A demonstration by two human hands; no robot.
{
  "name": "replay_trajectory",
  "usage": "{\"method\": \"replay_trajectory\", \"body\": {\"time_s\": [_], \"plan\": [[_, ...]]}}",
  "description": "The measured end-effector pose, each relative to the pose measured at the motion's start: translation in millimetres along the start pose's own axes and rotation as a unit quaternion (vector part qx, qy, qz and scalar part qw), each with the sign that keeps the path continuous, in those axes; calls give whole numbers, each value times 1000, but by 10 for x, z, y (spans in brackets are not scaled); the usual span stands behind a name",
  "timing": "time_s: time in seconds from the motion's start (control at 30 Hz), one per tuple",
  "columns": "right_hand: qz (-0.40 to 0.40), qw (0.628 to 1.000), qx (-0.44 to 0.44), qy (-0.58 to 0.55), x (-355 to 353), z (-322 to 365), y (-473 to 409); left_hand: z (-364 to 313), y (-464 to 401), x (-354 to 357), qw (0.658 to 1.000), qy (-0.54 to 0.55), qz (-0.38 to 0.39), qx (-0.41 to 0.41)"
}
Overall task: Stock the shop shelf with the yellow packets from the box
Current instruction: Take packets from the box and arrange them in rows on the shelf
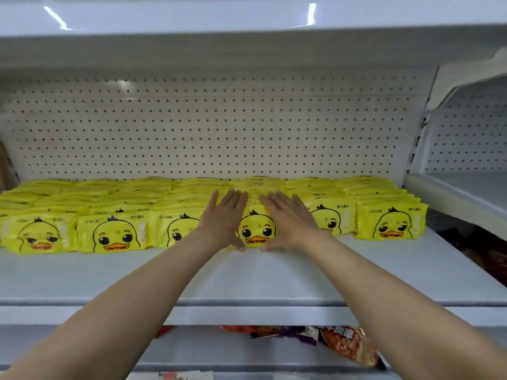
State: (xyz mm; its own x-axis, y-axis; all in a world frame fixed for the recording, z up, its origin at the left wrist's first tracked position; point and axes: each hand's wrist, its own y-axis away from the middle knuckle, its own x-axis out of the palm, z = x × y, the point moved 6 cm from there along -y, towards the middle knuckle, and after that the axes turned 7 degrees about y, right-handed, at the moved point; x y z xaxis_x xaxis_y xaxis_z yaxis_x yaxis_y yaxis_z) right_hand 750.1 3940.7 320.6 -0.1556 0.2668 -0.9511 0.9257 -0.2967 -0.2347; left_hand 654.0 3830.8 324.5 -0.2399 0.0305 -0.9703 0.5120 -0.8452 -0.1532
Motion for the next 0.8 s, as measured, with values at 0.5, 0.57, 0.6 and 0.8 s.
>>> {"method": "replay_trajectory", "body": {"time_s": [0.5, 0.57, 0.6, 0.8], "plan": [[-20, 997, 66, 21, 39, 11, -111, 44, -141, 9, 999, -3, -34, 23], [-18, 997, 71, 23, 42, 23, -125, 56, -143, 17, 999, 6, -30, 22], [-18, 997, 72, 23, 43, 25, -127, 58, -139, 22, 999, 10, -28, 23], [-11, 997, 76, 20, 26, 38, -104, 75, -123, 44, 998, 47, -30, 17]]}}
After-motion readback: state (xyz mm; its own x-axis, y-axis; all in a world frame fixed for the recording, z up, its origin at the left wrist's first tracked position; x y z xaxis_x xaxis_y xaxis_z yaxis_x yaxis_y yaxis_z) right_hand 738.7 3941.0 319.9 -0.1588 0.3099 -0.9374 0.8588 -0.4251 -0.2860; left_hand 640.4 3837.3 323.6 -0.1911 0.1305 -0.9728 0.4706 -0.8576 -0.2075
